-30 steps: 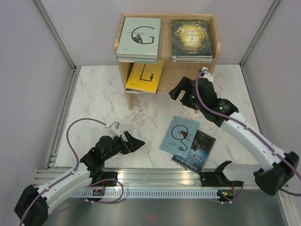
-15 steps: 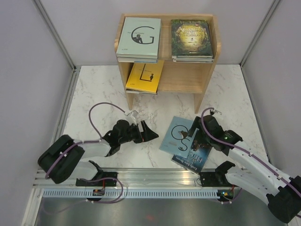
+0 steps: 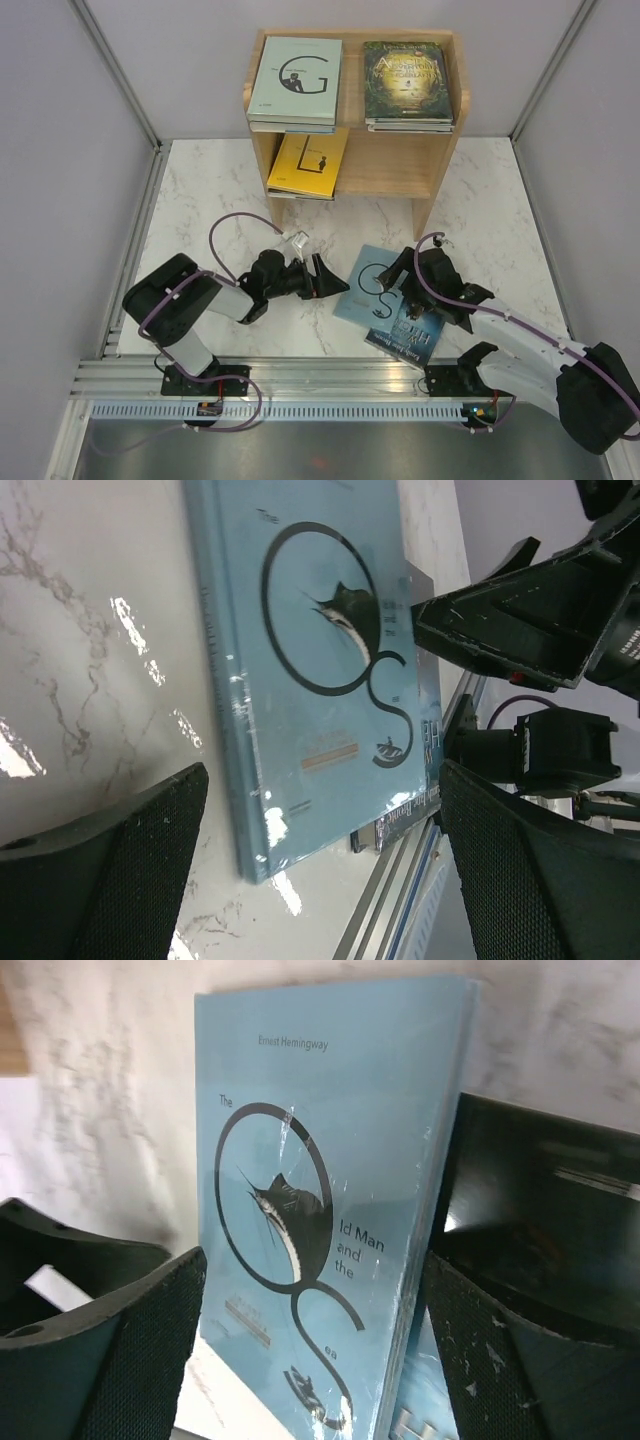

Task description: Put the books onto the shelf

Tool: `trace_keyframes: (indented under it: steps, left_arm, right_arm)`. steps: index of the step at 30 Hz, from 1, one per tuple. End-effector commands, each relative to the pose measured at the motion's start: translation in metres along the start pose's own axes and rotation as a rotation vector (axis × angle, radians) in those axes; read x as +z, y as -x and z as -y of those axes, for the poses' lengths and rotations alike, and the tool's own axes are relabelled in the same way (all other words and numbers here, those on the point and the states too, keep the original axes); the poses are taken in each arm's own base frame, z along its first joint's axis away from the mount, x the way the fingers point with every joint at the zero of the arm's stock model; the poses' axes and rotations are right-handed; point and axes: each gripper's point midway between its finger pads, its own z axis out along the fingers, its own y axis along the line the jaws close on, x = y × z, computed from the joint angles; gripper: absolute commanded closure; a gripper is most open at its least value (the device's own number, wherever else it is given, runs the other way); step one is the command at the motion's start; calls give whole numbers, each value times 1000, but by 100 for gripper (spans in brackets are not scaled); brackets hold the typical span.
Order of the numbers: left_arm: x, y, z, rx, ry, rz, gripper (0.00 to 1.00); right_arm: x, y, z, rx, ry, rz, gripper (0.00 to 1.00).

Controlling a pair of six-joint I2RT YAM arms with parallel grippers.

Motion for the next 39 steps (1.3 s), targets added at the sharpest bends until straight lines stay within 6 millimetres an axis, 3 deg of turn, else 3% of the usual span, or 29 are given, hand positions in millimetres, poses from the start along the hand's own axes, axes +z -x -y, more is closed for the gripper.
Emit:
trace_keyframes:
  steps: [1,3,8,9,16,23,28,29,31,32,34,35,37,38,39]
  left_arm:
    - [7,15,25,48,-112,35,3]
    - [9,10,24,31,-125,11,3]
    - [13,7,28,10,-174,-1,4]
    - [14,4,26,-3,-175,-11,4]
    - [15,0,30,-27,-218,-25,5]
    - [15,-1,33,-33,-247,-33,5]
    - [8,3,39,-25,-265,-21,7]
    - [4,2,34,-22,-246,-18,7]
    - [-5,19,40,15,-221,29,7]
    - [-3,15,19,23,-96,1,7]
    - [-9,30,25,90,-31,20,7]
    - [-10,35,15,120,55,15,7]
    - [-18,52,17,179,134,48,5]
    - [-21,61,7,213,224,54,4]
    - [-21,67,4,233,257,57,4]
  right_arm:
    - [14,-35,6,102,71,-104,11]
    - [16,-37,-2,145,128,-105,17]
    - [13,-42,2,202,179,-89,31]
    - [9,-36,-10,224,243,-65,33]
    - [7,-37,-23,261,376,-54,39]
    - [8,-43,-55,244,501,-54,41]
    - [19,-43,-62,231,475,-54,43]
    - [26,-50,-49,216,397,-76,44]
    - [27,-43,-53,161,348,-66,45]
    - [35,-47,-22,132,188,-61,44]
    - [28,-31,-25,68,149,-12,40]
    - [26,-32,-9,35,71,-16,38]
    - [21,-16,-13,8,49,39,36]
    - [20,-17,-7,-6,15,33,34]
    - [20,-14,-13,-12,18,33,34]
